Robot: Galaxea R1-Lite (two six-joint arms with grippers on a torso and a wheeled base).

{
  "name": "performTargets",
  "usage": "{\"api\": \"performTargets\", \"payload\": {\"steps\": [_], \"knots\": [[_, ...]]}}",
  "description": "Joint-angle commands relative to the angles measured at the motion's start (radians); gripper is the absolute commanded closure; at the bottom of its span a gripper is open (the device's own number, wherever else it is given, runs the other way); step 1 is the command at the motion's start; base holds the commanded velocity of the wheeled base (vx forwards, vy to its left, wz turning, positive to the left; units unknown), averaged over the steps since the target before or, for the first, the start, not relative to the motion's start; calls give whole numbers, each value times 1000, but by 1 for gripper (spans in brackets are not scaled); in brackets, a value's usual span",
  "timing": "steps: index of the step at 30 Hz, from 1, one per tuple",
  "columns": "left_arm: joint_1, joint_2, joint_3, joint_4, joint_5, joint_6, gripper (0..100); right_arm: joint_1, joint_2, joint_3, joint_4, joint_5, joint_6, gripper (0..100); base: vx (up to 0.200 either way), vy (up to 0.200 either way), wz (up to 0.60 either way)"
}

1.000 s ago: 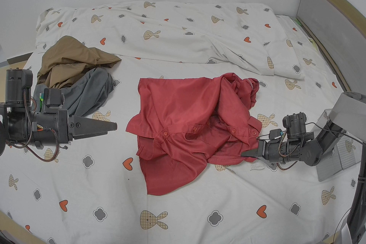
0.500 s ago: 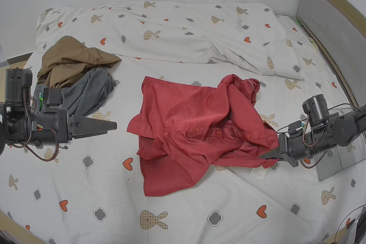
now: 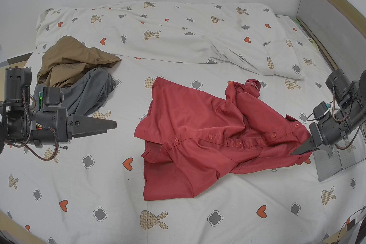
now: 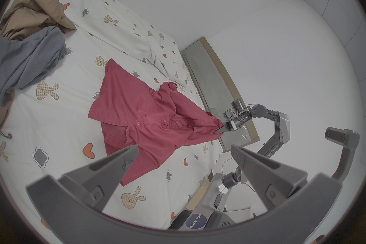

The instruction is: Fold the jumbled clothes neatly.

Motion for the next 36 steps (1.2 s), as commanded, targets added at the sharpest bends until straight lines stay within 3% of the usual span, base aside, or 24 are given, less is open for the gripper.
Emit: {"api": "performTargets", "payload": {"steps": [1, 8, 9, 13, 17, 18, 19, 22, 26, 30, 36], "knots": [[-1, 7, 0, 0, 0, 0, 0, -18, 46, -71, 55, -11, -62, 100, 0, 0, 0], [-2, 21, 2, 0, 1, 0, 0, -32, 108, -65, 41, -25, -99, 100, 0, 0, 0], [-2, 25, 2, 0, 1, 0, 0, -36, 106, -60, 41, -26, -100, 0, 0, 0, 0], [-21, 50, 6, 0, 18, 3, 0, -82, 88, -22, 41, -26, -112, 0, 0, 0, 0], [-81, 97, 26, 0, 166, 9, 0, -150, -6, 58, 41, -31, -189, 0, 0, 0, 0], [-81, 97, 26, 0, 166, 9, 0, -150, -6, 58, 41, -31, -189, 0, 0, 0, 0], [-131, 150, 33, 0, 290, 52, 0, -176, -58, 95, 41, -29, -237, 0, 0, 0, 0], [-206, 242, 40, -1, 449, 115, 0, -180, -135, 128, 40, -23, -243, 0, 0, 0, 0], [-258, 329, 48, -3, 448, 116, 0, -179, -184, 173, 24, -2, -241, 0, 0, 0, 0], [-260, 441, 51, -29, 413, 115, 0, -179, -228, 240, -39, 50, -238, 0, 0, 0, 0], [-263, 527, 68, -55, 413, 110, 0, -180, -258, 291, -72, 60, -238, 0, 0, 0, 0]]}}
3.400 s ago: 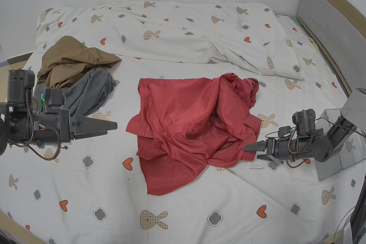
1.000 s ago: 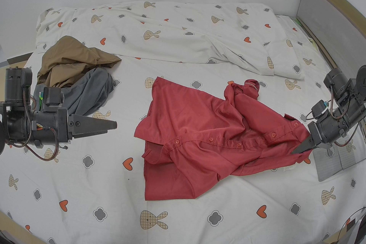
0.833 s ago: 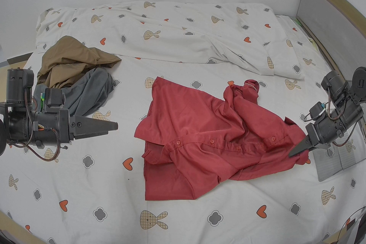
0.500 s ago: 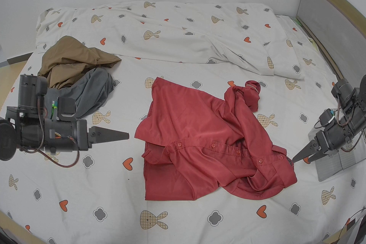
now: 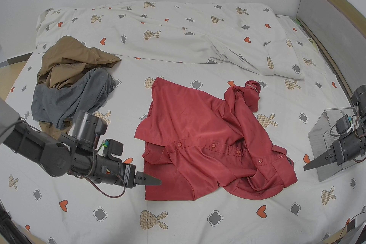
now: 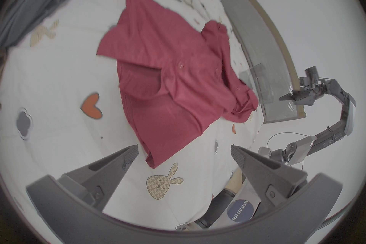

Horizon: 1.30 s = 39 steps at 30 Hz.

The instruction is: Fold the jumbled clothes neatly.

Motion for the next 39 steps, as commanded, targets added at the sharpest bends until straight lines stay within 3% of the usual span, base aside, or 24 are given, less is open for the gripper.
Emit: {"api": "performTargets", "payload": {"steps": [1, 12, 21, 22, 30, 39], "knots": [[-11, 136, 16, -21, -6, -1, 0, -4, -66, 57, -25, 12, -2, 0, 0, 0, 0], [-40, 248, 10, -142, 5, -9, 0, -5, -95, 71, -45, 117, 8, 0, 0, 0, 0], [-46, 317, -37, -177, 31, -9, 0, -4, -120, 71, -46, 146, 9, 0, 0, 0, 0], [-48, 319, -42, -177, 31, -11, 100, -4, -121, 71, -46, 152, 11, 0, 0, 0, 0], [-37, 305, -42, -174, 33, -43, 100, 1, -120, 73, -46, 160, 21, 0, 0, 0, 0], [93, 41, -77, -164, 33, -158, 100, 15, -105, 113, -48, 158, 20, 0, 0, 0, 0]]}}
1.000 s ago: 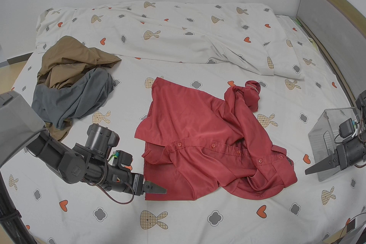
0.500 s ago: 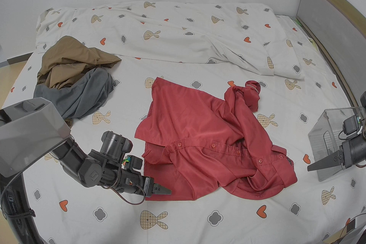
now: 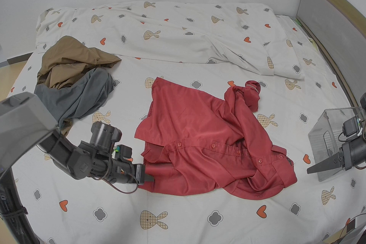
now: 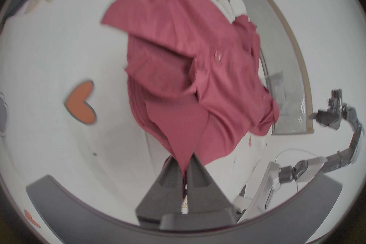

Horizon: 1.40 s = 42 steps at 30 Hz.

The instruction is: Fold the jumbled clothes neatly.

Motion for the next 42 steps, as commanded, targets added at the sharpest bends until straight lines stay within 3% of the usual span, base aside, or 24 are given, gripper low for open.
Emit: {"api": "performTargets", "payload": {"steps": [1, 7, 13, 17, 20, 24, 27, 28, 32, 38, 42], "knots": [[100, -222, -39, 12, 1, -61, 100, 15, 21, 33, -6, -1, 0, 0, 0, 0, 0], [162, -387, -115, 172, 3, -73, 100, 65, 139, 86, -99, -12, 20, 0, 0, 0, 0], [177, -447, -175, 212, 20, -147, 100, 160, 258, 94, -168, -43, 193, 0, 0, 0, 0], [179, -464, -220, 213, 77, -193, 100, 270, 305, 96, -291, -198, 399, 0, 0, 0, 0], [179, -466, -227, 213, 83, -193, 100, 371, 328, 108, -348, -330, 473, 0, 0, 0, 0], [179, -463, -235, 213, 84, -196, 100, 479, 362, 128, -368, -475, 476, 0, 0, 0, 0], [179, -463, -235, 213, 84, -198, 100, 503, 362, 129, -368, -511, 476, 0, 0, 0, 0], [180, -466, -243, 213, 84, -216, 100, 535, 359, 129, -368, -584, 474, 0, 0, 0, 0], [182, -472, -246, 213, 84, -224, 100, 574, 351, 123, -366, -692, 476, 0, 0, 0, 0], [180, -472, -244, 212, 83, -224, 100, 597, 353, 168, -363, -752, 480, 0, 0, 0, 0], [175, -472, -241, 212, 83, -222, 100, 562, 362, 220, -383, -762, 480, 0, 0, 0, 0]]}}
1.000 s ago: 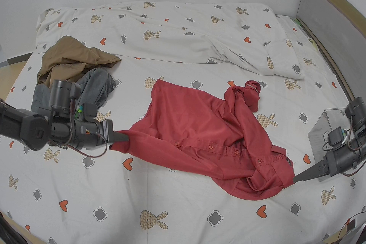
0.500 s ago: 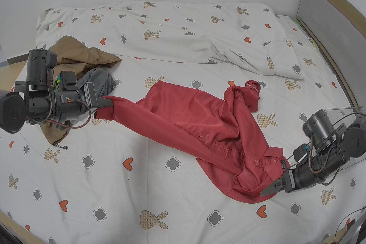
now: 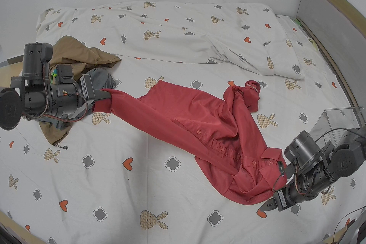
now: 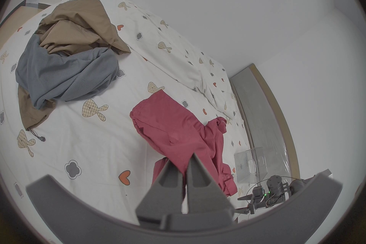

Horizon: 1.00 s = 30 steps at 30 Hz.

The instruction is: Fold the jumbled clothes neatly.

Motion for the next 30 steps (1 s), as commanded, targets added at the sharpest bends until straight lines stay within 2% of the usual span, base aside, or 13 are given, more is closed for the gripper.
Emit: {"api": "performTargets", "payload": {"steps": [1, 7, 8, 9, 10, 12, 15, 16, 17, 18, 21, 24, 30], "knots": [[-5, -4, 4, -3, 0, 0, 100, -39, 12, 49, -39, -3, -2, 0, 0, 0, 0], [-15, -1, 9, -3, 0, 3, 100, -75, 15, 117, -136, 28, -6, 0, 0, 0, 0], [-18, 2, 7, -3, 0, 2, 100, -80, 18, 137, -156, 80, -6, 0, 0, 0, 0], [-18, 1, 6, -3, 0, 2, 100, -82, 21, 140, -164, 92, -5, 0, 0, 0, 0], [-18, -1, 4, -3, -2, 2, 100, -86, 47, 149, -210, 135, 0, 0, 0, 0, 0], [-18, -5, 6, -4, -3, 2, 100, -94, 100, 176, -331, 177, 9, 0, 0, 0, 0], [-21, -10, 9, -4, -3, 2, 100, -95, 135, 233, -529, 183, 47, 0, 0, 0, 0], [-21, -11, 10, -4, -3, 2, 100, -95, 167, 268, -654, 181, 81, 0, 0, 0, 0], [-21, -11, 10, -4, -3, 2, 100, -95, 167, 268, -654, 181, 81, 0, 0, 0, 0], [-21, -11, 10, -4, -3, 2, 100, -94, 219, 322, -800, 178, 104, 0, 0, 0, 0], [-19, -10, 10, -6, -3, 2, 100, -105, 276, 374, -947, 177, 112, 0, 0, 0, 0], [-21, -5, 10, -6, -3, 2, 100, -135, 291, 408, -1033, 178, 112, 0, 0, 0, 0], [-19, 6, 10, -6, -3, 2, 100, -157, 235, 446, -1039, 178, 110, 0, 0, 0, 0]]}}
